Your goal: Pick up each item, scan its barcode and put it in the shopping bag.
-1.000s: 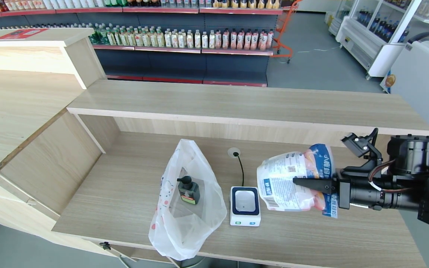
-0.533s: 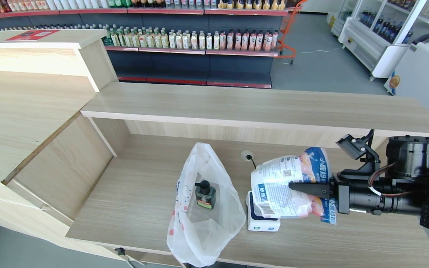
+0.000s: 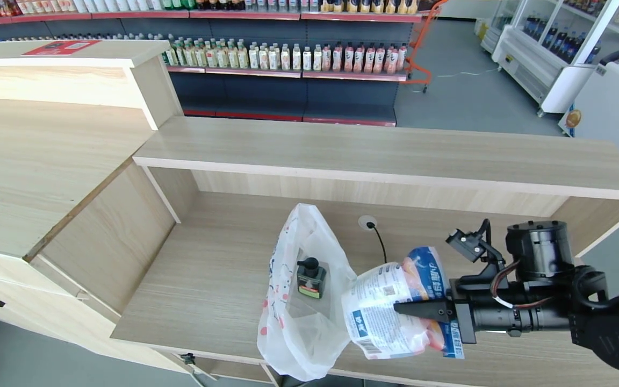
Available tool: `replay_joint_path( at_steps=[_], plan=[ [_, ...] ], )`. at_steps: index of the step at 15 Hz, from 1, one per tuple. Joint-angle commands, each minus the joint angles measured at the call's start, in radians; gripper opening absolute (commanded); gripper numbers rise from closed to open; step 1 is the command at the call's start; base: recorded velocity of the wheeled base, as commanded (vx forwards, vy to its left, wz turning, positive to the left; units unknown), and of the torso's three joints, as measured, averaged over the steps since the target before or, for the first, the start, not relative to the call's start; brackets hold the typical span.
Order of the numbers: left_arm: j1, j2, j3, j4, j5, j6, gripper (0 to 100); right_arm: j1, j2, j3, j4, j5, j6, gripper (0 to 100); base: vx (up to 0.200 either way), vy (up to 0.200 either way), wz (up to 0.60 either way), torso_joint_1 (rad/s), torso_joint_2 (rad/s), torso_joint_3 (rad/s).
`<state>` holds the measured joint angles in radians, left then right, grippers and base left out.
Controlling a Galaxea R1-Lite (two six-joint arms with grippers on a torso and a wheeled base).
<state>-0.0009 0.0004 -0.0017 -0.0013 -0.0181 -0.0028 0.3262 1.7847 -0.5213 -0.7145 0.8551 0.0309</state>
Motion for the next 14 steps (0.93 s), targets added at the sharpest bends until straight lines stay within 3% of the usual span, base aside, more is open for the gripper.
replay_joint_path(
  at_steps=[1,2,9,14],
  plan=[
    [0.001,0.000,0.000,0.000,0.000,0.000,100,0.004,0.094,0.003,0.000,-0.018,-0.049,0,0.000,0.000,0.00,0.000,0.00,0.000],
    [0.001,0.000,0.000,0.000,0.000,0.000,100,0.004,0.148,-0.005,0.000,-0.051,-0.106,0,0.000,0.000,0.00,0.000,0.00,0.000],
    [0.001,0.000,0.000,0.000,0.000,0.000,100,0.120,0.234,-0.077,0.001,-0.119,-0.104,0,0.000,0.000,0.00,0.000,0.00,0.000],
    [0.001,0.000,0.000,0.000,0.000,0.000,100,0.166,0.318,-0.210,0.001,-0.179,-0.069,0,0.000,0.000,0.00,0.000,0.00,0.000]
  ],
)
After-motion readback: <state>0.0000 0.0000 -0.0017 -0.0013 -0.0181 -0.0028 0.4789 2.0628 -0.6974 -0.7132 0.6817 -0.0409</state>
